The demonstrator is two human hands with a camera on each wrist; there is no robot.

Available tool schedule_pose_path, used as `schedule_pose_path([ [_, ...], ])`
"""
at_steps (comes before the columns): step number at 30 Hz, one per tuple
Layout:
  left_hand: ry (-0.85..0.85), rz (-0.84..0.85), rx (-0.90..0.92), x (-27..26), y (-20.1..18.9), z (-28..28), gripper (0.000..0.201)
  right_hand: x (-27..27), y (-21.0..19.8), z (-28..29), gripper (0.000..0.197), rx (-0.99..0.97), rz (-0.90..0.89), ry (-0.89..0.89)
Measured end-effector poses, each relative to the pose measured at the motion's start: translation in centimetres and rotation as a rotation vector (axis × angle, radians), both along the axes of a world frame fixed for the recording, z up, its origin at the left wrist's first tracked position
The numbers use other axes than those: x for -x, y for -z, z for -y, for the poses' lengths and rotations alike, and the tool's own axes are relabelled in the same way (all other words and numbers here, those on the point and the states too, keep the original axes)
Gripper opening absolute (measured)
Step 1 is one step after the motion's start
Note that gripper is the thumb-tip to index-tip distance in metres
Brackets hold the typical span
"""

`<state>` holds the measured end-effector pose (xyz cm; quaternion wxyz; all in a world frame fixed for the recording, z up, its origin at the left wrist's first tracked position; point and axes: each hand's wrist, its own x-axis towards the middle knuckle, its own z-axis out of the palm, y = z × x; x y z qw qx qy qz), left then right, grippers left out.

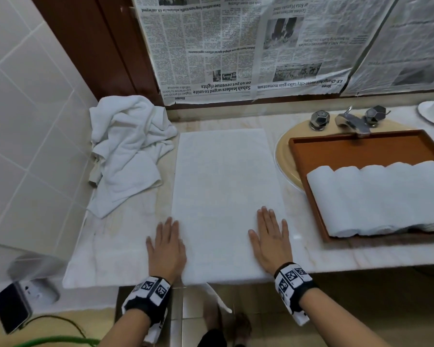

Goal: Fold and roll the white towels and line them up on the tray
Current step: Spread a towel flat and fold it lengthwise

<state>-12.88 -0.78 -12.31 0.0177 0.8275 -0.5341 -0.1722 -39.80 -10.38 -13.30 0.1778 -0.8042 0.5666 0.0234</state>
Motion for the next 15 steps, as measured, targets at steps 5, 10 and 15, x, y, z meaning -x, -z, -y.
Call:
schedule_pose_path([
  [5, 0.204, -0.091, 0.243, 6.1, -0.8, 0.3, 0.055, -1.4, 1.0, -1.7, 0.067, 0.082, 0.039, -0.107],
  [10, 0.198, -0.182, 0.143, 9.2, 0.5, 0.8, 0.064, -1.5, 1.4, -1.5, 0.067, 0.096, 0.0, -0.104],
  [15, 0.121, -0.045, 0.12, 5.9, 1.6, -0.7, 0.073, -1.1, 1.2, -1.0, 0.067, 0.076, -0.03, -0.095],
])
